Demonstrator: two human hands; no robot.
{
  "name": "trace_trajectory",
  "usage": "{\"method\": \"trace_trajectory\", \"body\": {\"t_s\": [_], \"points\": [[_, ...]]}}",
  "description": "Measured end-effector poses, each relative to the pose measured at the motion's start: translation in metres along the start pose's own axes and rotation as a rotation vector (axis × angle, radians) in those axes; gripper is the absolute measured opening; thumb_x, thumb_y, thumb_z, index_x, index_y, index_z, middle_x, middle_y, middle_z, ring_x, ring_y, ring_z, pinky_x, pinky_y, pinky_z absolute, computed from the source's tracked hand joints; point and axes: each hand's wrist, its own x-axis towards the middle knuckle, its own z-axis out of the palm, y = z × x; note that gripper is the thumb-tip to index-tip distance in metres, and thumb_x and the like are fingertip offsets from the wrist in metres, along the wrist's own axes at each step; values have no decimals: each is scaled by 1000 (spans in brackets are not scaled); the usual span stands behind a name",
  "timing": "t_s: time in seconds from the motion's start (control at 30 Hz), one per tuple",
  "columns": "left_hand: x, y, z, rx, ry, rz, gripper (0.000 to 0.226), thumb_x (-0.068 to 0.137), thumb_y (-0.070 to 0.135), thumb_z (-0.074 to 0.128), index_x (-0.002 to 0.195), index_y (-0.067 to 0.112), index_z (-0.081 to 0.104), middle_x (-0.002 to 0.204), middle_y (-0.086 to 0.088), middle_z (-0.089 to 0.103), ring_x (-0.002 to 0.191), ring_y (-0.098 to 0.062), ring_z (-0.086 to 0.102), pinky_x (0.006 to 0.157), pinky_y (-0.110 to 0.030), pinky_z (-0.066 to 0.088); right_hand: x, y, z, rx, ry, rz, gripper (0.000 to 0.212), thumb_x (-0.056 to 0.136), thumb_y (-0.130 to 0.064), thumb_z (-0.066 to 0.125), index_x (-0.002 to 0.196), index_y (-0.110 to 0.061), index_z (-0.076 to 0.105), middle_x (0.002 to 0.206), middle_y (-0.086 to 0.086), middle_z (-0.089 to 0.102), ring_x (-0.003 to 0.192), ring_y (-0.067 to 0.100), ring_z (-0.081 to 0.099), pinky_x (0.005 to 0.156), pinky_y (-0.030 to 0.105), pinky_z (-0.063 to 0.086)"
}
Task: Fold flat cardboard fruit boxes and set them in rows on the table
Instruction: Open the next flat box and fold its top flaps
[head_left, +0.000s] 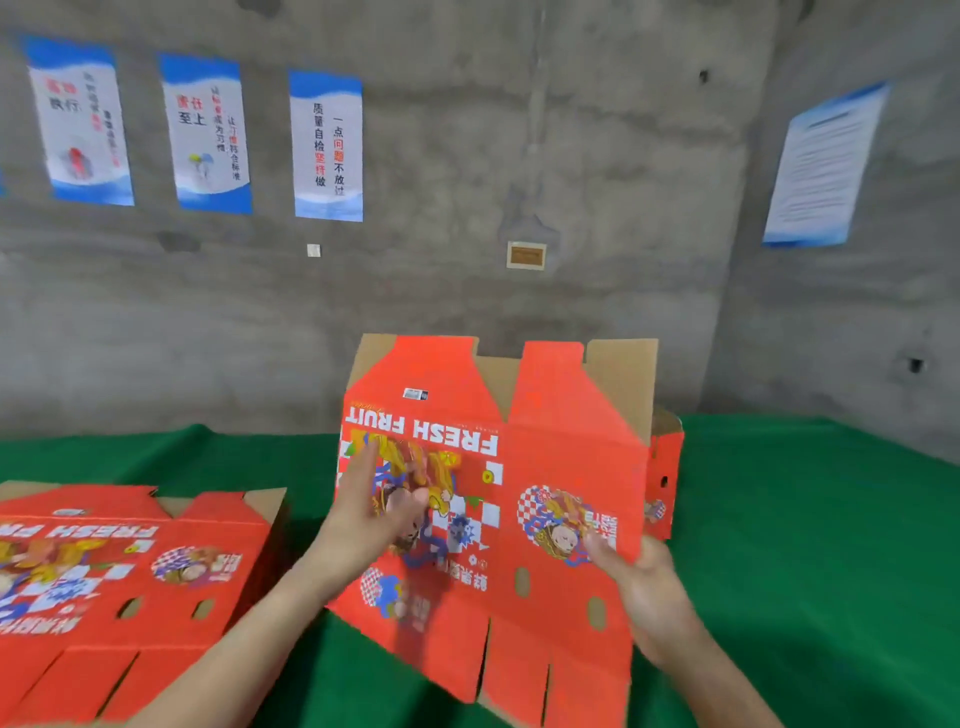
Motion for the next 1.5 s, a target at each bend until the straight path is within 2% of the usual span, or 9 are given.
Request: {"method": "trace_trajectory", "body": {"t_s": [0.17,0.3,0.43,0.67,0.9,1.03,1.23,1.33,1.5], "points": [[-14,65,70,-326,-258,27,76,68,34,72,134,39,34,123,39,51,118,19,42,97,-7,35,-30,32,69,-435,112,-203,32,92,-1,52,109,-24,68,87,-1,74,76,11,66,69,20,48],[-24,73,79,-390,127,-107,24,91,11,59,112,20,63,115,-5,67,112,-26,61,101,-46,45,-43,52,109,-618,-37,-254,56,92,-11,45,147,-11,33,150,5,36,141,19,31,110,14,23],[-28,53,33,-247,270,10,22,93,12,56,80,25,68,80,7,74,80,-15,71,72,-32,55,-25,47,104,-650,-428,-291,83,85,-59,41,153,-30,1,155,-25,-16,141,-8,-13,117,24,2],[-37,20,-41,-352,205,-19,10,75,17,67,73,25,72,73,-4,73,64,-19,70,54,-31,57,56,-6,49,-684,-166,-272,58,93,-20,58,145,-15,32,143,-3,31,99,10,57,88,16,41],[-36,13,-65,-537,126,-88,8,72,14,64,73,16,72,75,-18,72,61,-30,70,51,-39,57,84,-42,23,-826,-296,-225,18,87,-30,68,94,-17,57,91,-4,63,74,13,62,59,15,42],[-33,1,-59,-516,83,-113,6,73,21,66,78,19,70,76,-16,72,61,-28,70,52,-36,56,77,-54,10,-683,-519,-31,19,99,-27,49,115,-20,55,105,-5,63,57,18,69,45,22,50],[-22,-16,-67,-193,-6,-136,56,74,82,44,98,39,70,99,7,74,89,-6,69,74,-18,51,72,-58,-5,-654,-389,-188,17,101,-30,43,94,-27,58,57,-11,60,47,8,55,49,22,39],[-13,-20,-65,-161,-1,-182,62,87,71,14,97,45,69,98,14,73,92,-2,68,80,-25,47,67,-58,-10,-566,-377,-210,18,101,-27,41,97,-27,59,57,-19,58,50,-4,50,50,16,37],[-3,-15,-64,-68,72,-181,24,101,36,37,96,35,60,92,4,71,79,-7,68,64,-25,53,51,-60,-12,-533,-339,-299,15,99,-26,44,99,-31,59,80,-16,69,67,-1,63,55,15,45]]}}
